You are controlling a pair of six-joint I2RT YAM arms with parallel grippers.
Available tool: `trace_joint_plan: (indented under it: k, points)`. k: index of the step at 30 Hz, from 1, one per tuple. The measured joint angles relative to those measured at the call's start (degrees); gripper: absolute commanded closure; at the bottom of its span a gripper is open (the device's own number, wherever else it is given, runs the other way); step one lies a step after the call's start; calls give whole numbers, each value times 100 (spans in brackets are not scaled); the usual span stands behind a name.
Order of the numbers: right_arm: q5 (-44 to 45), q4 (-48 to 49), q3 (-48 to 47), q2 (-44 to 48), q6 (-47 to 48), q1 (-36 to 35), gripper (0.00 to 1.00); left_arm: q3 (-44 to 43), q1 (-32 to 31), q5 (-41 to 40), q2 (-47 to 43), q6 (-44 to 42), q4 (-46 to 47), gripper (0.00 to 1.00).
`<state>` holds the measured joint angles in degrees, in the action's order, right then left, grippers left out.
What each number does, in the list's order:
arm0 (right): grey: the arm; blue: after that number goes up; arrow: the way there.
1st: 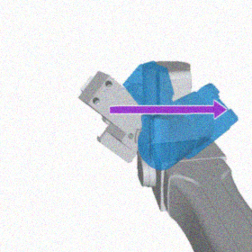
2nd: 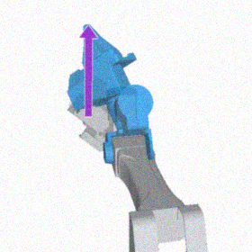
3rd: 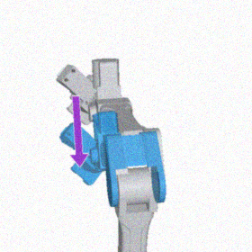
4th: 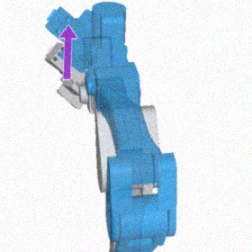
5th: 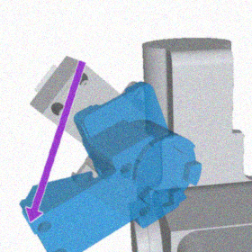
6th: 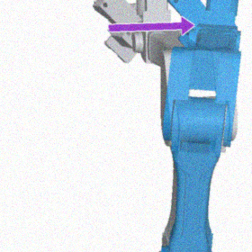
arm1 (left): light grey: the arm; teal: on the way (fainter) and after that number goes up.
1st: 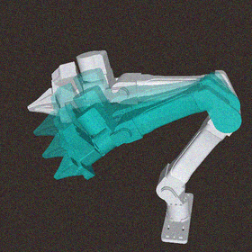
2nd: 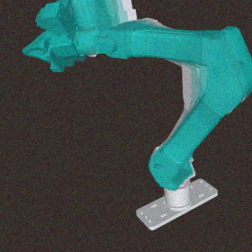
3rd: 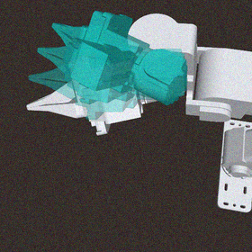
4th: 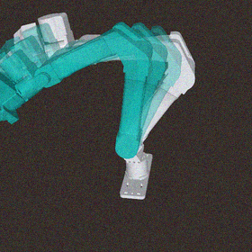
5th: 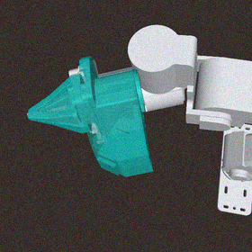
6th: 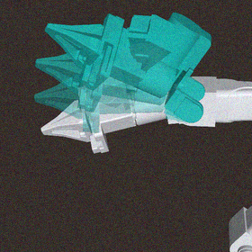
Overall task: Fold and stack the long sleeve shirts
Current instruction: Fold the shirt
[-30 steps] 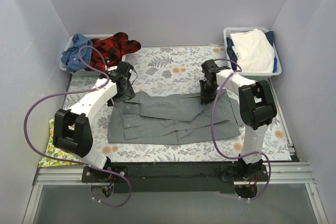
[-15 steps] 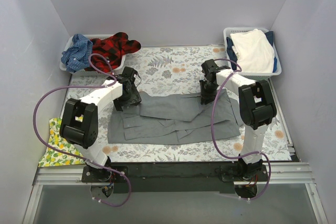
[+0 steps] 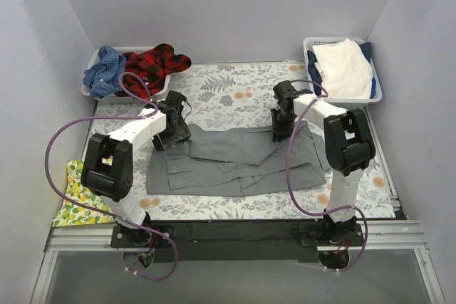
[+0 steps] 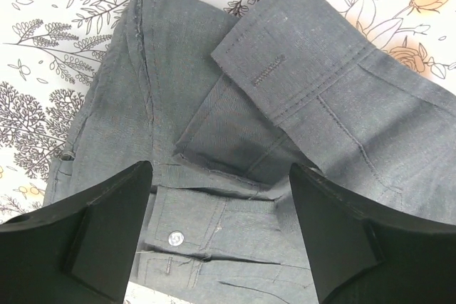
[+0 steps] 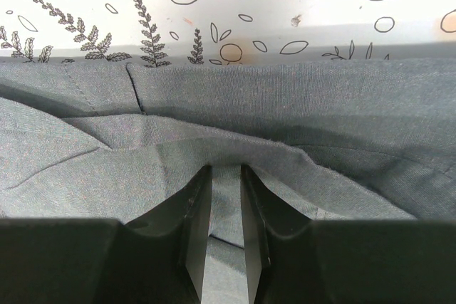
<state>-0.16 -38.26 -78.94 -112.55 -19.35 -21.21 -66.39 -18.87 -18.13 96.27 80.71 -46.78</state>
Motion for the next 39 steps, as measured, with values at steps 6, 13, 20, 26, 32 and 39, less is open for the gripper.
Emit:
trace_joint_plan:
  k: [6,13,20,26,32,39]
  points:
    - [2,0,2,0,2,0,70,2,2,-13,68,68,-33,48]
    - [9,0,4,0,2,0,70,83,2,57,310,46,-7,70]
    - [17,-2,4,0,2,15,70,114,2,72,308,26,-83,100]
    - [15,0,9,0,2,17,70,-81,2,-33,127,-2,-540,100]
    - [9,2,9,0,2,22,70,-505,2,-210,-409,-76,-1080,100]
    - [-4,2,9,0,2,22,70,-466,2,-358,-660,-76,-1526,100]
